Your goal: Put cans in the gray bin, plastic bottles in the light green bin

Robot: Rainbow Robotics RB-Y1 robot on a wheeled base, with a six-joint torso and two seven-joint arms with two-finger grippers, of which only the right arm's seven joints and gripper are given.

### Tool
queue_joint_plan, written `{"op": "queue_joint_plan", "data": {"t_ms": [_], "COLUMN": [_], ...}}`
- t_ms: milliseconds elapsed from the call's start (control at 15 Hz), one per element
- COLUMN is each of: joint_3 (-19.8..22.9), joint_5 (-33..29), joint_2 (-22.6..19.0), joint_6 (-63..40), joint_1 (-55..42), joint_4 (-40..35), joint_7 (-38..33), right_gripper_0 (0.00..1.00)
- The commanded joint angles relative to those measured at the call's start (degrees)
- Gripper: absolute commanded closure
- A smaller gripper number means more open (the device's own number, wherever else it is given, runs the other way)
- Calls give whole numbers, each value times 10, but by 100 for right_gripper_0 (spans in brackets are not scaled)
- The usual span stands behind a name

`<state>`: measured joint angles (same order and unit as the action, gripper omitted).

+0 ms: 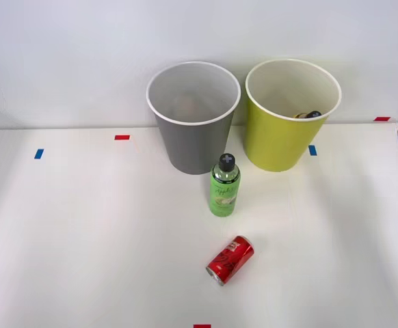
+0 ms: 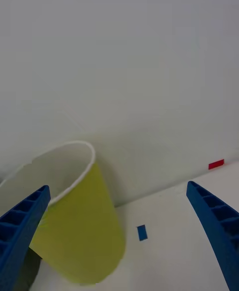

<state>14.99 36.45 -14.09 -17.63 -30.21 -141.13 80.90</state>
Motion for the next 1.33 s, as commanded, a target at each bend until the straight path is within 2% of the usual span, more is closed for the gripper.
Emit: {"op": "queue_joint_plan", "data": {"t_ms": [67,333,533,800,933,1067,1333], "joint_3": [-4,-30,-37,-61,-85,-111,-148], "joint_5": [0,-11,-28,-180,-241,-306,-398], "joint_2": [13,70,94,131,131,131,132], "joint_6": [1,0,-1,13,66,135,244], "joint_1": [-35,-73,-92,-95,-102,-118,-150], "joint_4": [4,4,4,38,73,114,174], "joint_7": [6,29,44,39,21,-29,-77], "right_gripper_0": [6,6,6,6,5,6,6]}}
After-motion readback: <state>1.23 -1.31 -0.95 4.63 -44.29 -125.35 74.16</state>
